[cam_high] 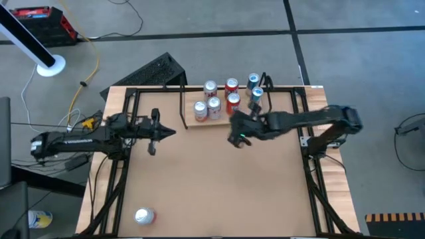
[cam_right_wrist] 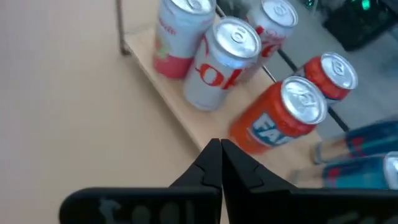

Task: Place canned beverage on shelf
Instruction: Put the right pink and white soda can on the shelf

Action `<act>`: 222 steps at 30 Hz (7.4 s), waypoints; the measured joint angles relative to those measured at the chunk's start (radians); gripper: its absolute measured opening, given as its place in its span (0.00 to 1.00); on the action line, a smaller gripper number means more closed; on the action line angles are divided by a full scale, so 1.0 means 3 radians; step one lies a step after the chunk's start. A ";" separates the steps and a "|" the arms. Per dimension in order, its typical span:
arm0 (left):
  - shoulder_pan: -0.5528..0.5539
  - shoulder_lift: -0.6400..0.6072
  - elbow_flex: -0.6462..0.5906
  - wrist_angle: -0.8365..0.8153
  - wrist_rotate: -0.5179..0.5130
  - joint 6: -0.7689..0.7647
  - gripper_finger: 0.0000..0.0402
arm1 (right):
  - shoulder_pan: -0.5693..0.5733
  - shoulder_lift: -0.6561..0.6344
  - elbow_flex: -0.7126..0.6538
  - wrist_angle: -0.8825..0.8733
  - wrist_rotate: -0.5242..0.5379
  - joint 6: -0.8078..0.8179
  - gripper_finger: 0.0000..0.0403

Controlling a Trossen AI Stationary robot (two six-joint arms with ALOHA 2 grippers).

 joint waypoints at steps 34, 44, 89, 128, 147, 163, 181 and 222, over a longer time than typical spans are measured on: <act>-0.0026 0.2803 0.2150 -0.1458 -0.1379 0.0472 0.00 | 0.0583 -0.0992 -0.2361 0.2943 0.0594 -0.0968 0.07; 0.0140 0.2800 0.2152 -0.1381 -0.1402 0.0495 0.00 | 0.0548 -0.0992 -0.2361 0.3049 0.0443 -0.0921 0.07; 0.0409 0.2797 0.2149 -0.1000 -0.1175 0.0583 0.00 | 0.0548 -0.0992 -0.2361 0.3040 0.0400 -0.0931 0.07; 0.0955 0.2795 0.2148 -0.1110 -0.1298 0.0823 0.00 | 0.0548 -0.0991 -0.2361 0.3043 0.0282 -0.0930 0.07; 0.0889 0.2628 0.2569 -0.1906 -0.1037 0.0926 0.00 | 0.0548 -0.0991 -0.2361 0.3043 0.0226 -0.0904 0.07; 0.0963 0.1653 0.1958 -0.1707 -0.1796 0.0527 0.00 | 0.0565 -0.0990 -0.2359 0.2979 0.0131 -0.0766 0.07; 0.1864 0.1824 0.1081 -0.1215 0.0207 0.0505 0.00 | 0.0569 -0.0990 -0.2359 0.2923 0.0134 -0.0607 0.07; 0.1935 0.2749 0.1080 0.0028 0.0573 -0.0196 0.00 | 0.0580 -0.0990 -0.2359 0.2851 0.0132 -0.0545 0.07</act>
